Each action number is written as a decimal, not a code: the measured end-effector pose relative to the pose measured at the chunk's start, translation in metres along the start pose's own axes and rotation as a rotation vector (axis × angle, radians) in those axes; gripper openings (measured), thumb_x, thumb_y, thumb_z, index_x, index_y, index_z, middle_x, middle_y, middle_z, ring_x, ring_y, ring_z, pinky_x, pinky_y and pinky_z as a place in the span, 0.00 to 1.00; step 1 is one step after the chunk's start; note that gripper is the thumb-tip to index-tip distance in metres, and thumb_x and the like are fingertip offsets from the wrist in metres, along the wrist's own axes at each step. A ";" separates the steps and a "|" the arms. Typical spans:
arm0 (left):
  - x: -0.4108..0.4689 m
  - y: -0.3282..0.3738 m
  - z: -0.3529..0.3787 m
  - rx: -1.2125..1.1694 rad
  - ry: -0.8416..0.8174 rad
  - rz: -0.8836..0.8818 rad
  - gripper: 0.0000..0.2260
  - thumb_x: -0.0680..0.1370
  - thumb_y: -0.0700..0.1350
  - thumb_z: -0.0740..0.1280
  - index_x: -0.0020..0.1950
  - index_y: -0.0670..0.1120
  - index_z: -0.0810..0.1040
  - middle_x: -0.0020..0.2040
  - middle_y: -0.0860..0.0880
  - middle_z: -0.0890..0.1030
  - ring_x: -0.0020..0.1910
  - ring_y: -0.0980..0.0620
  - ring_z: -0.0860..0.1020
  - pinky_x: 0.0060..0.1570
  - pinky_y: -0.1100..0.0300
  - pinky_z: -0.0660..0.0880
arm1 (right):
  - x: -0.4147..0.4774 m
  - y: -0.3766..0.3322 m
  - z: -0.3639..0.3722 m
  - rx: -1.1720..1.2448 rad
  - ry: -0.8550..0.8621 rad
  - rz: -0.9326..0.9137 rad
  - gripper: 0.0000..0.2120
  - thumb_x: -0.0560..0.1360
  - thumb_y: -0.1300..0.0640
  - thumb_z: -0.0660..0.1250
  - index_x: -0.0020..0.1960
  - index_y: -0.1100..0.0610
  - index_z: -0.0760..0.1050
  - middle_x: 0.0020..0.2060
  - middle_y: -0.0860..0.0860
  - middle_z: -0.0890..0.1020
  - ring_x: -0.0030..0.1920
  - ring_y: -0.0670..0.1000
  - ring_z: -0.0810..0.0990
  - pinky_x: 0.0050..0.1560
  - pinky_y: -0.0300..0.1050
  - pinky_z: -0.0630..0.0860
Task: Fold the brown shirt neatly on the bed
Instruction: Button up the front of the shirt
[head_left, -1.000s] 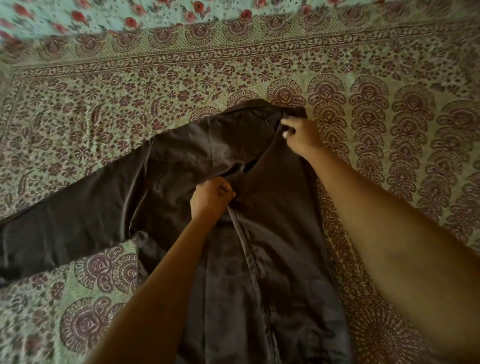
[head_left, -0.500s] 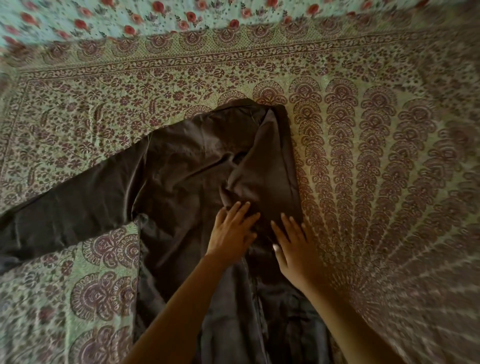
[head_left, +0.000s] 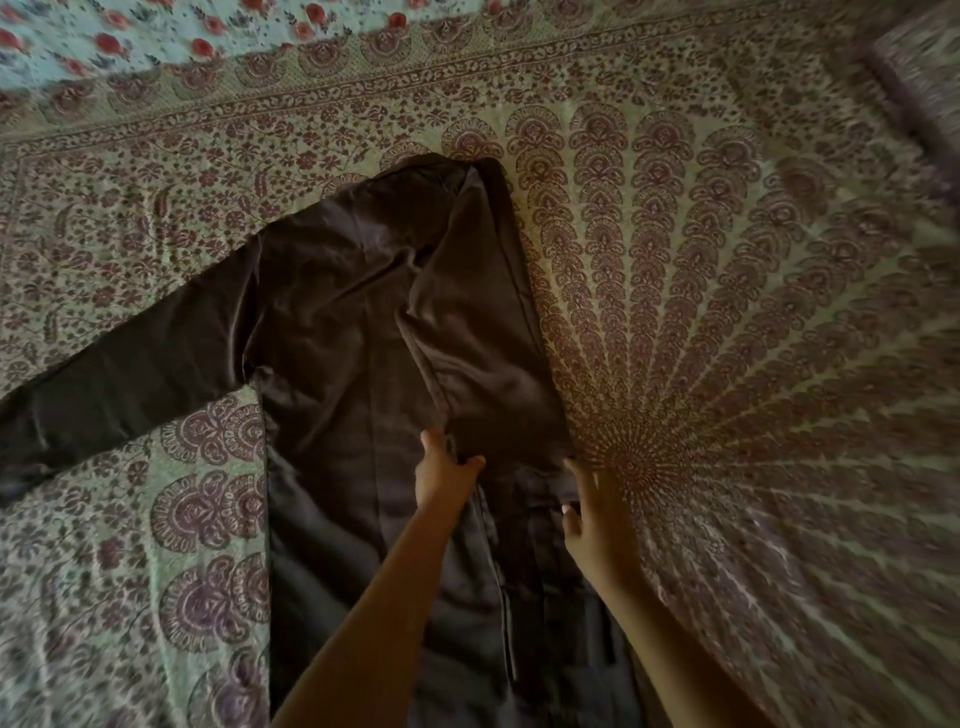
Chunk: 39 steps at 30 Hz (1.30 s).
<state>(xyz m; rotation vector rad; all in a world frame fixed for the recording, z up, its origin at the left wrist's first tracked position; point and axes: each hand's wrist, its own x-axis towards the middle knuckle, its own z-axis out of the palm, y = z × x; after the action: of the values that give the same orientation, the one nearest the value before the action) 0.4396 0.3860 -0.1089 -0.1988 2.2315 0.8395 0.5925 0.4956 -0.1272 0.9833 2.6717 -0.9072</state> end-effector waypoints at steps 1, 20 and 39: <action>0.000 -0.003 0.001 -0.046 0.028 -0.017 0.23 0.74 0.44 0.69 0.66 0.43 0.65 0.58 0.42 0.77 0.58 0.41 0.76 0.50 0.58 0.70 | -0.004 0.000 -0.001 0.044 0.011 0.007 0.26 0.76 0.61 0.64 0.72 0.54 0.62 0.64 0.54 0.71 0.56 0.53 0.77 0.46 0.40 0.74; -0.057 -0.102 0.028 -0.152 -0.391 -0.230 0.16 0.74 0.38 0.69 0.32 0.46 0.65 0.21 0.54 0.76 0.19 0.62 0.75 0.21 0.70 0.68 | -0.095 0.011 0.014 0.155 -0.033 0.442 0.15 0.75 0.53 0.66 0.59 0.56 0.71 0.46 0.54 0.83 0.47 0.54 0.81 0.44 0.48 0.77; -0.094 -0.134 0.039 -0.101 -0.039 -0.100 0.11 0.69 0.43 0.75 0.33 0.46 0.73 0.31 0.45 0.78 0.24 0.55 0.76 0.29 0.62 0.77 | -0.120 0.033 0.026 0.260 -0.149 0.372 0.21 0.71 0.51 0.70 0.25 0.52 0.63 0.22 0.48 0.67 0.27 0.50 0.68 0.32 0.44 0.64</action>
<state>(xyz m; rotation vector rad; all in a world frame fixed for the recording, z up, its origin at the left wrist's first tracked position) 0.5805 0.2967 -0.1327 -0.3361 2.1259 0.8943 0.7042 0.4355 -0.1240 1.3485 2.1817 -1.2017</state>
